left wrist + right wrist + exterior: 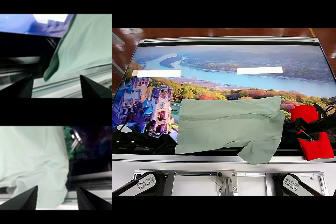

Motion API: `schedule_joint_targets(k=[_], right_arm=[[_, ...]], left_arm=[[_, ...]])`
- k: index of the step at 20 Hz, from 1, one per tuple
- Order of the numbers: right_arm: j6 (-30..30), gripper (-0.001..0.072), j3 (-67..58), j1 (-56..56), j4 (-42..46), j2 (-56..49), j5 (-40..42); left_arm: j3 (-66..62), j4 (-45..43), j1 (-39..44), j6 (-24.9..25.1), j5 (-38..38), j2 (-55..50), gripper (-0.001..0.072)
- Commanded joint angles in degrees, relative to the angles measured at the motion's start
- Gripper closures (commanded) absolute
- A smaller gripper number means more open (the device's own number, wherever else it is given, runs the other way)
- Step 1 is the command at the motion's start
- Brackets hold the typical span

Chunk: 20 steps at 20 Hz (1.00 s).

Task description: Fold the shirts.

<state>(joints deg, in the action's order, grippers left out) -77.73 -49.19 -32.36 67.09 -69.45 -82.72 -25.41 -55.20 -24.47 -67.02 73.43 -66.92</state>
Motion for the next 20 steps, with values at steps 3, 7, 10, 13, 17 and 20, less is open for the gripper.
schedule_joint_targets(k=[3,7,10,13,17,20], right_arm=[[0.72,0.0117,1.05,-0.31,-3.78,0.26,1.81],[0.44,0.0117,1.05,-0.31,-3.61,0.26,1.81],[0.52,0.0117,1.2,-0.24,-1.36,0.26,0.57],[2.43,0.0117,5.29,0.87,7.19,0.28,-3.39],[3.98,0.0117,13.81,4.11,3.63,0.26,3.63],[3.91,0.0118,16.74,6.29,2.29,0.26,9.97]], left_arm=[[1.11,1.73,6.14,0.81,-2.97,-4.74,-0.0003],[1.11,7.54,10.03,-0.2,-7.15,-7.65,0.031],[1.05,10.27,10.14,-0.44,-8.26,-7.67,0.0673],[1.05,10.23,10.08,0.37,-6.88,-7.61,0.0672],[1.03,10.27,10.08,0.33,-6.14,-7.61,0.0672],[1.03,10.27,10.08,0.35,-5.25,-7.58,0.0672]])
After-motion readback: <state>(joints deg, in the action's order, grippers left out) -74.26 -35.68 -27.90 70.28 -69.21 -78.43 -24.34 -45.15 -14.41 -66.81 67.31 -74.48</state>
